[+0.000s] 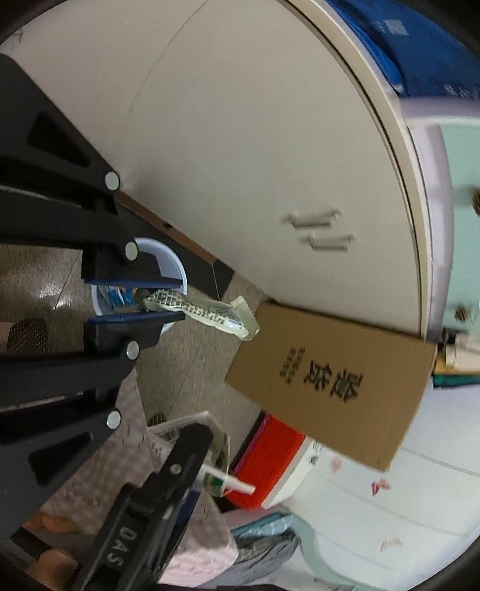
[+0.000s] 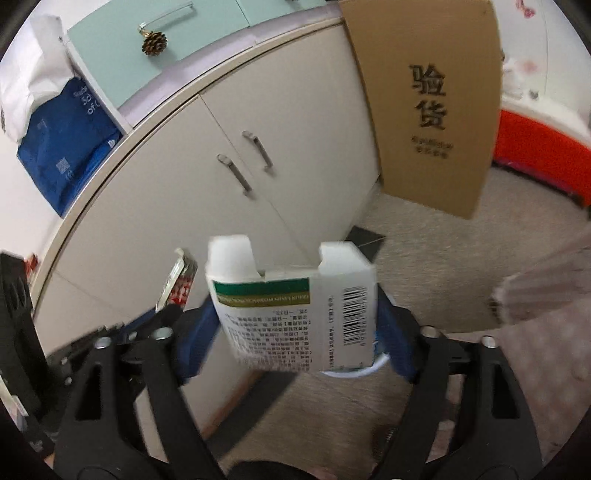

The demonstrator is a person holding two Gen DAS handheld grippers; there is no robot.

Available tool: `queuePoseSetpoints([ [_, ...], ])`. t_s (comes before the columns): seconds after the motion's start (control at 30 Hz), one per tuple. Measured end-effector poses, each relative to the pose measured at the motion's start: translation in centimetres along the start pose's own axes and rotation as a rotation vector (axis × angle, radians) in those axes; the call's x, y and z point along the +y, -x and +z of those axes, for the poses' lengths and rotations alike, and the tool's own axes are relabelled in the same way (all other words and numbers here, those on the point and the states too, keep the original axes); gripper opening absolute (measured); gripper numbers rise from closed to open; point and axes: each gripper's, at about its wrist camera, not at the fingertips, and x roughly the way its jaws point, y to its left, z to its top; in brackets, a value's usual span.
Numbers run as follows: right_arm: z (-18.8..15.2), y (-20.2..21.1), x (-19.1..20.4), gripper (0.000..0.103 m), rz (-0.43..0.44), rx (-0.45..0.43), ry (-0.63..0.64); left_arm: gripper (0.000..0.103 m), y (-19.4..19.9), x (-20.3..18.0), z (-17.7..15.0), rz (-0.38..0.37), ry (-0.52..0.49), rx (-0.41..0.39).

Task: Collect trash
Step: 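Carry both to the wastebasket and open the left tool to drop the wrapper, then open the right tool to drop the white medicine box into the wastebasket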

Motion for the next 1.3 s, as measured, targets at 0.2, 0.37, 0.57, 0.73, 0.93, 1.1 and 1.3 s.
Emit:
queuePoseSetpoints([
  [0.2, -0.7, -2.9, -0.2, 0.096, -0.049, 0.028, -0.007, 0.011, -2.3, 2.9, -0.1, 0.046, 0.049, 0.03],
  [0.37, -1.6, -2.7, -1.0, 0.096, -0.075, 0.043, 0.004, 0.011, -3.7, 3.1, -0.5, 0.048, 0.054, 0.052],
  [0.57, -2.0, -1.6, -2.0, 0.096, -0.097, 0.038, 0.001, 0.011, -4.5, 2.0, -0.3, 0.031, 0.043, 0.06],
  [0.73, -1.9, -0.9, -2.3, 0.096, -0.099, 0.026, 0.002, 0.011, -4.6, 1.1, -0.2, 0.024, 0.028, 0.06],
  [0.93, -1.8, 0.6, -2.6, 0.096, -0.125, -0.02, -0.011, 0.011, -4.7, -0.2, -0.1, 0.017, 0.013, 0.065],
  [1.1, -1.4, 2.1, -3.2, 0.096, -0.142, -0.073, -0.039, 0.011, -4.7, -1.4, 0.4, 0.013, 0.0, 0.06],
  [1.3, -1.1, 4.6, -4.3, 0.096, -0.161, -0.156, -0.092, 0.012, -4.9, -3.1, 1.8, 0.008, -0.013, 0.049],
])
